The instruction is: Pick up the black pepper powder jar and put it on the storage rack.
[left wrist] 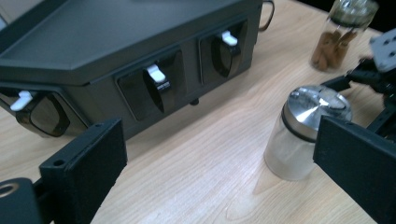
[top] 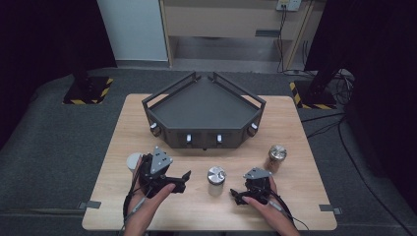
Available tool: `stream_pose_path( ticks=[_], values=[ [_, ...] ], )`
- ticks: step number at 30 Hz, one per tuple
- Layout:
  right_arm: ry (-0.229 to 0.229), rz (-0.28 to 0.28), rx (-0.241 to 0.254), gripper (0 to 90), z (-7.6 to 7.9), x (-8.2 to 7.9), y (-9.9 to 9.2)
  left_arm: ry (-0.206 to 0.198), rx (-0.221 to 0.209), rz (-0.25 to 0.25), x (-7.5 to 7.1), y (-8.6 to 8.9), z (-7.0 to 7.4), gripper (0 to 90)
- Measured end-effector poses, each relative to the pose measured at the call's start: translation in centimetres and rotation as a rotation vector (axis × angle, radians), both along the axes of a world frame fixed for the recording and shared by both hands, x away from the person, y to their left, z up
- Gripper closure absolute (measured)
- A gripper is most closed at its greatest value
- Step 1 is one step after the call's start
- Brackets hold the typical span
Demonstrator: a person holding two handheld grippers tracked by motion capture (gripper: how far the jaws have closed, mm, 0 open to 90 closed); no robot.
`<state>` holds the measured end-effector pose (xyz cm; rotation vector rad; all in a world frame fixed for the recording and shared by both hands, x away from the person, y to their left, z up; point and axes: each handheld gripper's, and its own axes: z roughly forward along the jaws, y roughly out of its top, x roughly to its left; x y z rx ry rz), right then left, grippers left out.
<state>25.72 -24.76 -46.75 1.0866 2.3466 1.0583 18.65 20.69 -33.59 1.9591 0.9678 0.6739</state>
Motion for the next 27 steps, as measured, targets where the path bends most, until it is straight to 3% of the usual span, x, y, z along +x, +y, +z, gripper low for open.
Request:
stream_pose_path(
  ticks=[16, 20, 27],
  values=[
    [0.003, -0.016, 0.001, 0.7, 0.0, -0.3, 0.2, -0.069, -0.014, 0.085, -1.6, 2.7, 0.8, 1.4],
    [0.003, -0.016, 0.001, 0.7, 0.0, -0.3, 0.2, -0.078, 0.0, 0.117, -1.8, 3.0, 0.9, 1.5],
    [0.003, -0.016, 0.001, 0.6, 0.0, -0.3, 0.2, -0.09, -0.015, 0.148, -2.2, 4.1, 0.8, 1.5]
  ],
)
